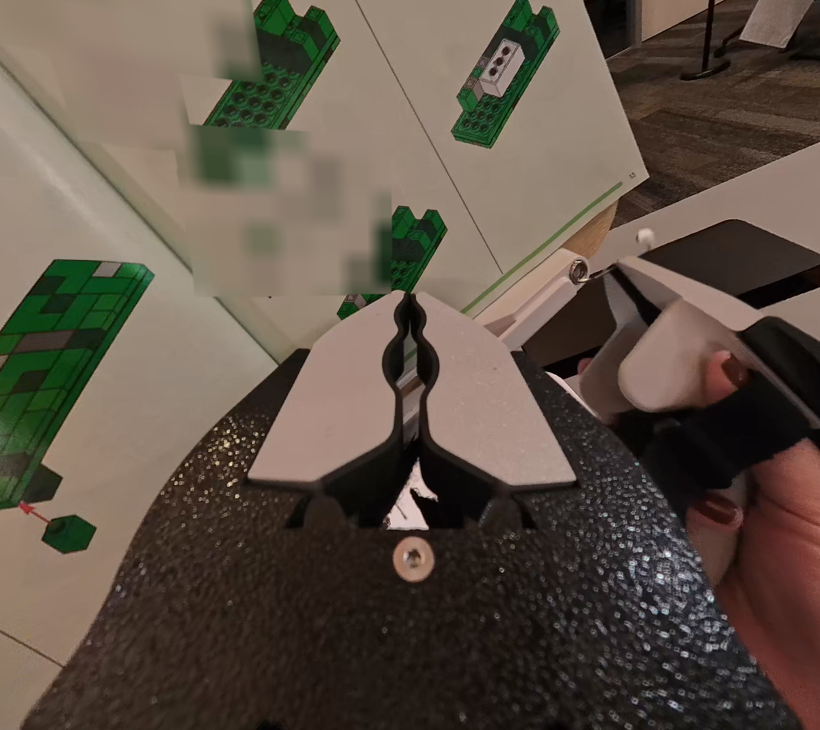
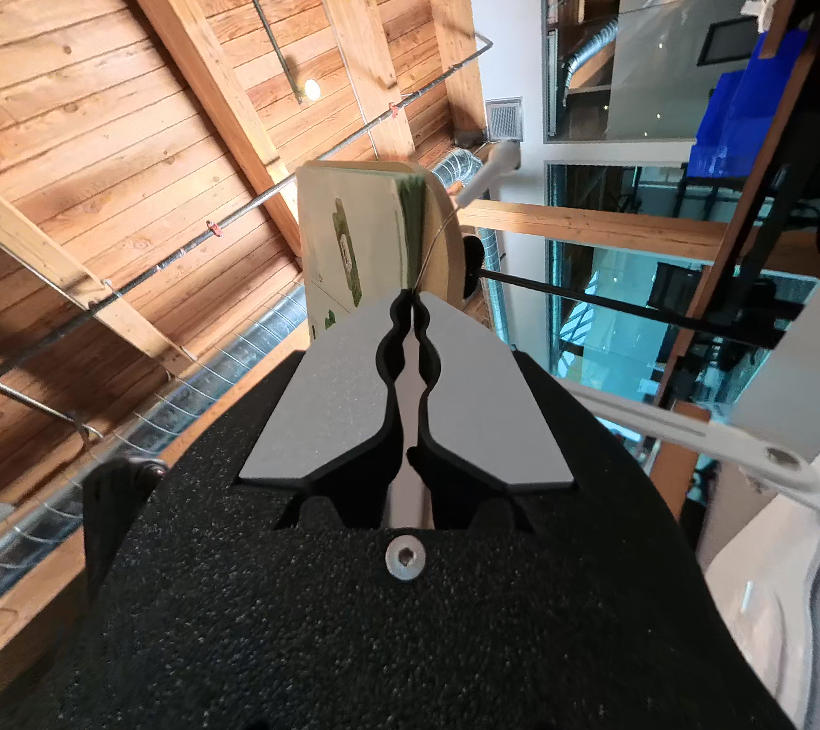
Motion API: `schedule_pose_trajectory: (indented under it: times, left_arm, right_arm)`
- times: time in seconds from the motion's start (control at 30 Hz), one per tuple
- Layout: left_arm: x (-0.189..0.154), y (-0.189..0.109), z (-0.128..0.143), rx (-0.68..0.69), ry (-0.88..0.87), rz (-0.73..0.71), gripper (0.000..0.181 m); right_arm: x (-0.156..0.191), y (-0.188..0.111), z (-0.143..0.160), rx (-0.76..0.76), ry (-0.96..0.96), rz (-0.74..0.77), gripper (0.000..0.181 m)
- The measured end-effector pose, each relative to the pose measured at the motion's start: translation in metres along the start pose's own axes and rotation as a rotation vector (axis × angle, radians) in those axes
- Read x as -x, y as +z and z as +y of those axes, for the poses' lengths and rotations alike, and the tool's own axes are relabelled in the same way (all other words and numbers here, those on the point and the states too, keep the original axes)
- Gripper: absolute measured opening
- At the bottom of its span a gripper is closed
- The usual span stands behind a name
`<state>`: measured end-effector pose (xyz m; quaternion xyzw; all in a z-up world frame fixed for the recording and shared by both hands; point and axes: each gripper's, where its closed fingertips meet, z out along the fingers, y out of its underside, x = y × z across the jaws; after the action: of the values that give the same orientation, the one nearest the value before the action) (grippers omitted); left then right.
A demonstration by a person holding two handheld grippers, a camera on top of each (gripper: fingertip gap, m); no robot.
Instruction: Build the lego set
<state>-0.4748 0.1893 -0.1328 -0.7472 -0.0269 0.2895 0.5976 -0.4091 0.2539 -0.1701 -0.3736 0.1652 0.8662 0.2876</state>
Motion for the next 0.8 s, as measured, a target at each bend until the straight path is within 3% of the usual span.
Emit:
schedule_pose_trajectory:
  times: [0.6,0.7,0.8]
  left_arm:
    - [0.004,-0.002,0.001,-0.007,-0.013,0.004,0.0]
    - [0.004,-0.002,0.001,-0.009,-0.016,0.006,0.0]
    - [0.004,-0.002,0.001,-0.01,-0.017,0.008,0.0]
  right_arm:
    - [0.019,0.015,0.002,0.121,-0.621,-0.023,0.0]
    - [0.018,0.015,0.002,0.128,-0.604,-0.027,0.001]
    - [0.028,0.016,-0.007,0.089,-0.449,-0.116,0.009]
